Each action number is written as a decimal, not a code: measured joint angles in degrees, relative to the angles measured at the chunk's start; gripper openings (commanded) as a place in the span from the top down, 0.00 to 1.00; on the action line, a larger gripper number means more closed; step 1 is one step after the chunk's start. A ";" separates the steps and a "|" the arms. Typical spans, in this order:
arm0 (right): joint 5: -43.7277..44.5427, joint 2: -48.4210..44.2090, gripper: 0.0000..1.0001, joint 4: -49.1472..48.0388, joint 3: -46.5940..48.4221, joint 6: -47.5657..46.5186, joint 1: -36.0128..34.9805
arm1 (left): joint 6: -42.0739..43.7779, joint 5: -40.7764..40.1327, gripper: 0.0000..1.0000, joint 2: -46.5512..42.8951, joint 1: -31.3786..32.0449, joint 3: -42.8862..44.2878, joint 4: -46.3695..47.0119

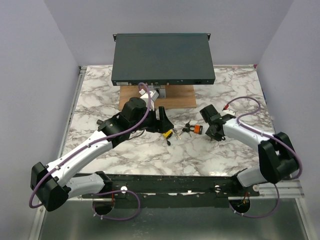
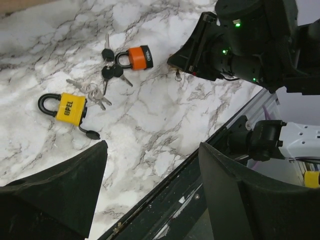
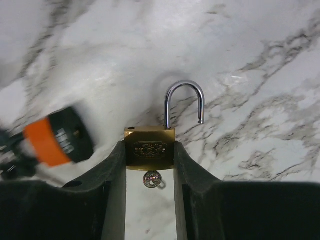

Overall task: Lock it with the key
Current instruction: Pick up the lock from the center of the board.

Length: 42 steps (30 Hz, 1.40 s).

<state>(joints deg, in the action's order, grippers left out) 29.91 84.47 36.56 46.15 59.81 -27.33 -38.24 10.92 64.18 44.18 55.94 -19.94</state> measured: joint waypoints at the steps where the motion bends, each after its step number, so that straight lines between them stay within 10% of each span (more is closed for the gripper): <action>1: -1.42 -1.62 0.99 0.83 0.68 -1.64 0.00 | 0.55 0.31 0.28 0.00 -0.20 0.92 -0.24; 20: -58.60 -16.59 0.99 -1.77 22.47 -20.68 -0.96 | 24.11 11.98 0.28 -9.86 -6.16 17.86 -5.77; 30: -82.84 -19.82 0.99 -19.82 24.59 -5.81 -1.36 | 30.27 41.09 0.28 -9.16 -16.96 22.25 -4.90; 42: -92.15 -21.03 0.99 -42.45 22.75 12.90 -3.87 | 28.44 57.33 0.33 -1.66 -18.73 28.92 -0.02</action>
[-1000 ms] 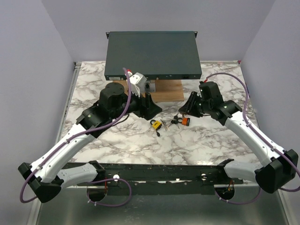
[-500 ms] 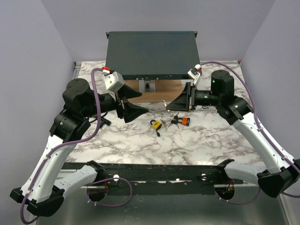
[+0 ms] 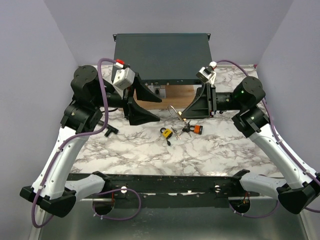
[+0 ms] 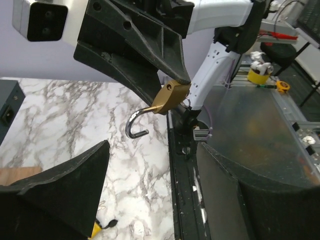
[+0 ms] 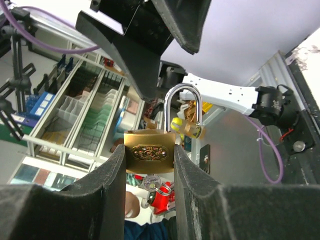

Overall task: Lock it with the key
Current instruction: Pick up the lock from the center of the board, then lock the lock.

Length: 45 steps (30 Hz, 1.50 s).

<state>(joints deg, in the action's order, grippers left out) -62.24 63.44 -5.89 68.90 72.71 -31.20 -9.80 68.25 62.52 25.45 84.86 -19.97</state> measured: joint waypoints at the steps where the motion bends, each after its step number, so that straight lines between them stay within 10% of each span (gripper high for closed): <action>1: -0.17 0.04 0.99 -0.66 0.02 0.55 -0.24 | -0.85 1.05 0.33 0.48 -0.02 0.00 1.36; 20: -0.48 4.09 0.99 -3.98 2.58 2.51 -4.09 | -10.56 7.76 0.48 3.93 -0.63 -1.03 12.66; 45: -0.44 6.78 0.99 -4.09 4.11 1.55 -6.25 | -8.31 8.74 0.97 3.26 -0.63 -3.23 9.75</action>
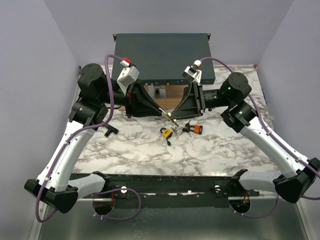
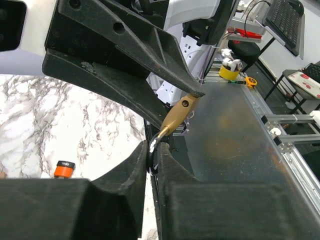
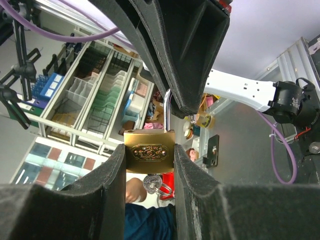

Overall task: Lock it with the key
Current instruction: Lock the lock.

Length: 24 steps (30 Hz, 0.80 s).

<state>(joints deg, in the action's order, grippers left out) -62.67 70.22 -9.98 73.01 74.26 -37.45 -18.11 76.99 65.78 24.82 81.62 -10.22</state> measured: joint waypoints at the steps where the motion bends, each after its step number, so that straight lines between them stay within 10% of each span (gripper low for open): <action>1: 0.00 0.04 0.99 0.09 0.00 -0.33 0.00 | 0.07 -0.02 1.00 -0.11 0.00 -0.02 -0.28; 5: -0.02 0.07 0.92 1.73 0.39 -2.43 -0.11 | 0.07 0.22 1.00 -0.33 -0.02 -0.22 -1.07; 14: 6.16 0.68 0.31 19.91 8.20 -17.38 -0.48 | -5.27 -4.50 1.00 -5.38 -0.33 -5.68 3.34; 24: 20.13 -0.81 0.17 25.49 9.07 -27.23 -0.46 | -17.16 -15.96 1.00 -13.79 -0.26 -9.79 13.81</action>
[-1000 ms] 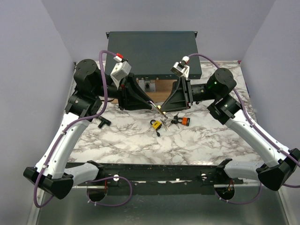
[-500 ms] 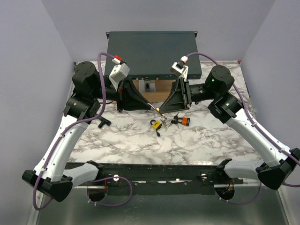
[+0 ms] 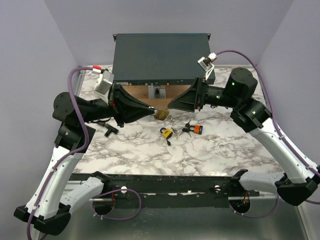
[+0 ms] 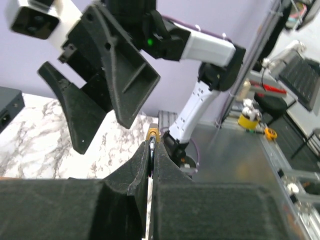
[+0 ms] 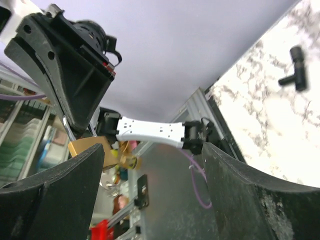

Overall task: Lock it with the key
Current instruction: Lock the lock.

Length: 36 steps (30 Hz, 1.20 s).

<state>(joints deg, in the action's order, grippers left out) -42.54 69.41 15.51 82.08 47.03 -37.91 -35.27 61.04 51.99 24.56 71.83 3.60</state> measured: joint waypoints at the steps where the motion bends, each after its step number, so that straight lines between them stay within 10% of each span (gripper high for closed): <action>1: 1.05 -0.87 0.16 -1.42 -0.44 -0.48 0.00 | -0.85 -1.66 1.00 -0.50 0.02 0.00 0.02; 17: 9.81 -1.31 0.20 -21.42 -0.26 -11.80 -6.75 | -14.97 -26.14 1.00 -4.46 0.04 2.62 -3.91; 36: 11.91 3.85 0.41 -30.53 2.29 -15.85 -12.79 | -18.62 -31.65 1.00 -6.64 0.04 2.62 -4.07</action>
<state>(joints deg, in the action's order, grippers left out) -30.63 73.25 -15.03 84.38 31.18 -50.70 -53.89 29.39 45.34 24.60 74.46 -0.47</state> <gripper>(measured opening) 0.639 0.023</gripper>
